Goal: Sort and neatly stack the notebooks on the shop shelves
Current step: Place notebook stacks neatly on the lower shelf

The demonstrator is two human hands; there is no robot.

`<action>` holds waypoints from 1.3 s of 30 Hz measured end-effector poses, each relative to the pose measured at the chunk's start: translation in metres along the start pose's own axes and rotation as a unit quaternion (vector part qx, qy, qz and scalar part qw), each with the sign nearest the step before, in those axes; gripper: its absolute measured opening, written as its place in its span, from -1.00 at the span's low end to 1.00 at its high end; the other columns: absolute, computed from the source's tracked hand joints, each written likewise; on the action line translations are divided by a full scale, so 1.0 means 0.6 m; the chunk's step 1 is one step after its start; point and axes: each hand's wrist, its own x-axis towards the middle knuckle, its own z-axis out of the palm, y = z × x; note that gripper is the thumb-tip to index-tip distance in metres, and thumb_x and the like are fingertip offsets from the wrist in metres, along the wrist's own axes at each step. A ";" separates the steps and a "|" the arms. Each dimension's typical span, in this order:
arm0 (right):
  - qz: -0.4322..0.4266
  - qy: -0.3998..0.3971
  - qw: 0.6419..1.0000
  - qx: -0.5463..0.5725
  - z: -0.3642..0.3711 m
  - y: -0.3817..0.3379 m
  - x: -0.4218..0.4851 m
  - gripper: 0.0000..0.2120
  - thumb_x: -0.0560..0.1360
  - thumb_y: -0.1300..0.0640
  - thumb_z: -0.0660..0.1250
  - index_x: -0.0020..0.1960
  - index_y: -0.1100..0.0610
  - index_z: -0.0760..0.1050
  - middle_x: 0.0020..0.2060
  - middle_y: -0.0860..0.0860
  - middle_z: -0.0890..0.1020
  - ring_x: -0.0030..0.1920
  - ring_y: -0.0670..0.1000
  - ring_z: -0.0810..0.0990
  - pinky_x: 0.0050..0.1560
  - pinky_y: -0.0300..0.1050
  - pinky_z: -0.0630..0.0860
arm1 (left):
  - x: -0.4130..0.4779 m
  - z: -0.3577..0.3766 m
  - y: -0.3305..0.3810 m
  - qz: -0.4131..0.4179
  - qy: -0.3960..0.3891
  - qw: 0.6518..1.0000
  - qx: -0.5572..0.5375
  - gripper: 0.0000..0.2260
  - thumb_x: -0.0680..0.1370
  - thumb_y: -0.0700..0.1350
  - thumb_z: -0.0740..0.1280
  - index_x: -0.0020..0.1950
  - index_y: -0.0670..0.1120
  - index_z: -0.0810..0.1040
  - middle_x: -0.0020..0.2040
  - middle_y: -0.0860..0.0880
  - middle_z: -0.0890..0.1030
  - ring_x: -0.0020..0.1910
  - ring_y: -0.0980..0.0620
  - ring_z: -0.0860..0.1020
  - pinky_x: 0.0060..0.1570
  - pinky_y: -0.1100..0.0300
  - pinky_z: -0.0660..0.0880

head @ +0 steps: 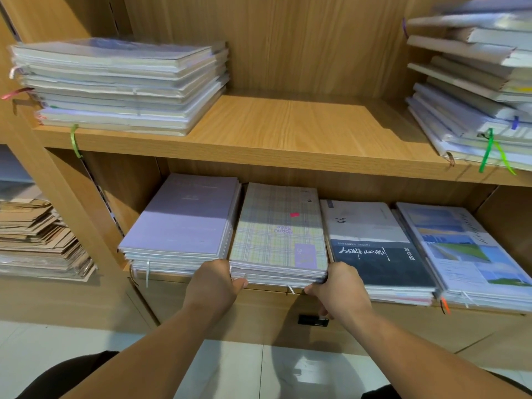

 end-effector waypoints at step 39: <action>-0.066 -0.072 0.995 0.011 -0.073 -0.031 -0.008 -0.60 0.49 -0.14 0.50 -0.05 0.18 0.48 -0.25 0.12 0.72 -0.29 0.06 0.74 -0.10 0.14 0.70 | 0.000 -0.057 0.025 0.061 -0.002 0.998 -0.004 -0.61 0.53 0.26 0.41 -0.20 -0.02 0.44 -0.33 0.01 0.55 -0.30 0.06 0.53 -0.36 0.17 0.34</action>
